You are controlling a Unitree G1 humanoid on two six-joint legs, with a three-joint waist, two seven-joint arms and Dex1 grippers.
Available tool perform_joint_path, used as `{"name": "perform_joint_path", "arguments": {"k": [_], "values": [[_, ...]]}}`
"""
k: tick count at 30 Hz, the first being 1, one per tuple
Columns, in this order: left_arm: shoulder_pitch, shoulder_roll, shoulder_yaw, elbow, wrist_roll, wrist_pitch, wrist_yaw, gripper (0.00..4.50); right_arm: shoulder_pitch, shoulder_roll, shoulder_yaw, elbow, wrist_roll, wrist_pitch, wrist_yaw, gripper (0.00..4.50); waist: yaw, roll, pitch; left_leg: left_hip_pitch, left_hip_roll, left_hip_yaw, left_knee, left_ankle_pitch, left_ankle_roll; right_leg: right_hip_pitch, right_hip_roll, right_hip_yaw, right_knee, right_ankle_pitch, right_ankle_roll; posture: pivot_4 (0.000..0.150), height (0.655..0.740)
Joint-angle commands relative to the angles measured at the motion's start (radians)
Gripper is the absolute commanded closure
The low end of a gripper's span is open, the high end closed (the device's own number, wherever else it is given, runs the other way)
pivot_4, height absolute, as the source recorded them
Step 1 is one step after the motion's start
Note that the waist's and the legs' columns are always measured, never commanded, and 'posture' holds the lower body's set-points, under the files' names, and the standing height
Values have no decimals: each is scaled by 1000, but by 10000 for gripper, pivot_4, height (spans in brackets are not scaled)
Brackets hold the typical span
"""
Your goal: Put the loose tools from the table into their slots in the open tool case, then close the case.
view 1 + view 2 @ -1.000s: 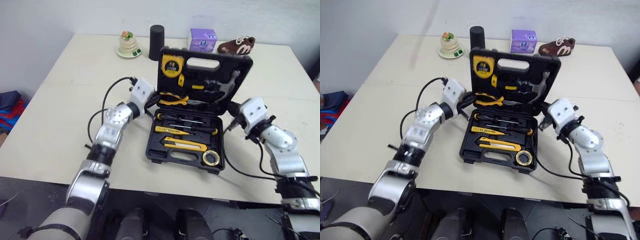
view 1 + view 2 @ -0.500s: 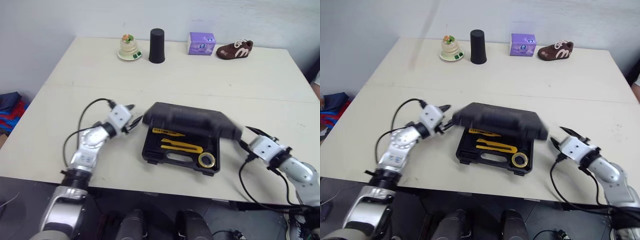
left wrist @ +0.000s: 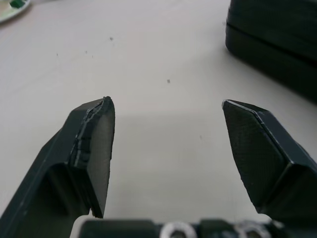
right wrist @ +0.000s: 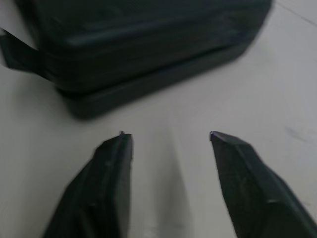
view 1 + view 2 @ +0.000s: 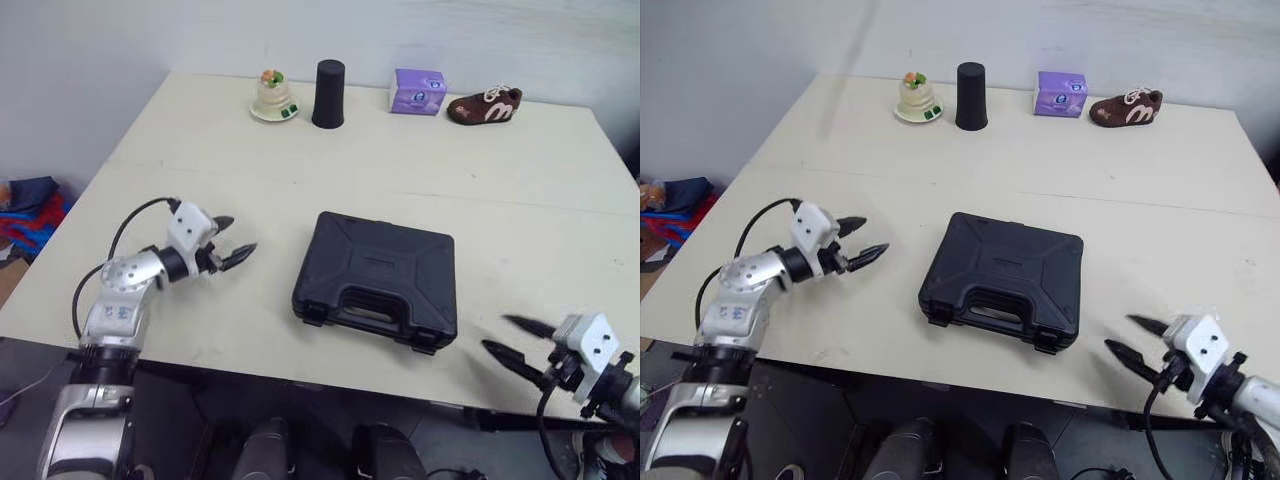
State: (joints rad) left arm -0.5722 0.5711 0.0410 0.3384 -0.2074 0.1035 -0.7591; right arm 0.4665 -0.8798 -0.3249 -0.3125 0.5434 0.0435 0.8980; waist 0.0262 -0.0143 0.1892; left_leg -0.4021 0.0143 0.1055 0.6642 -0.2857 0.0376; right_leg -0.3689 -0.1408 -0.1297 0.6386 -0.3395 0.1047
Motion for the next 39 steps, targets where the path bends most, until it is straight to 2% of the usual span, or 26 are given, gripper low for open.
{"name": "perform_joint_path", "arguments": {"k": [1,2,3,5,6,13,19,26,30,39], "values": [[-86,-39,-38,81,24,2,-20,22830,34,-32,59,-91,-61,21,69,39064,1,0,0,0,0,0,0,0,0,0,5,-1,0,0,0,1500,7380],[-114,-54,-46,110,31,5,-17,26802,26,-25,71,-98,-69,28,64,43122,1,0,0,0,0,0,0,0,0,0,6,0,0,0,0,1500,7380],[-152,-75,-55,152,42,5,-10,31495,12,-13,88,-107,-72,42,56,45000,1,-1,0,0,0,0,0,0,0,1,6,0,1,0,1,1500,7380],[-249,-130,-85,266,84,-7,29,42038,-26,10,155,-130,-95,57,51,45000,1,-2,0,0,0,0,1,0,0,1,6,-2,1,0,1,1500,7380],[-290,-156,-90,317,99,-5,56,44784,-42,15,189,-138,-109,65,55,45000,1,-2,0,-1,0,0,2,0,0,1,7,-3,1,0,1,1500,7380],[-519,-287,-103,699,189,-121,172,44784,-165,51,308,-98,-204,83,45,45000,-3,-4,0,-2,-1,2,1,0,0,-2,7,-5,1,1,1,1500,7380],[-605,-352,-99,869,221,-187,174,44784,-197,75,309,-49,-257,54,27,45000,-2,-5,0,-2,0,3,2,0,0,-3,7,-6,4,1,1,1500,7380],[-598,-339,-98,911,246,-265,67,44784,-204,53,265,14,-291,2,30,45000,0,-5,0,-2,-1,3,3,0,0,-3,7,-6,4,1,1,1500,7380],[-561,-298,-92,894,227,-364,-145,44784,-233,17,204,130,-326,-72,27,45000,-2,-6,0,-2,-1,4,3,0,1,-3,7,-5,4,1,2,1500,7380],[-489,-258,-76,840,207,-417,-328,44784,-324,-4,177,326,-380,-198,20,45000,-1,-6,-1,-1,-1,3,4,0,1,-2,6,-5,4,1,2,1500,7380]]}}
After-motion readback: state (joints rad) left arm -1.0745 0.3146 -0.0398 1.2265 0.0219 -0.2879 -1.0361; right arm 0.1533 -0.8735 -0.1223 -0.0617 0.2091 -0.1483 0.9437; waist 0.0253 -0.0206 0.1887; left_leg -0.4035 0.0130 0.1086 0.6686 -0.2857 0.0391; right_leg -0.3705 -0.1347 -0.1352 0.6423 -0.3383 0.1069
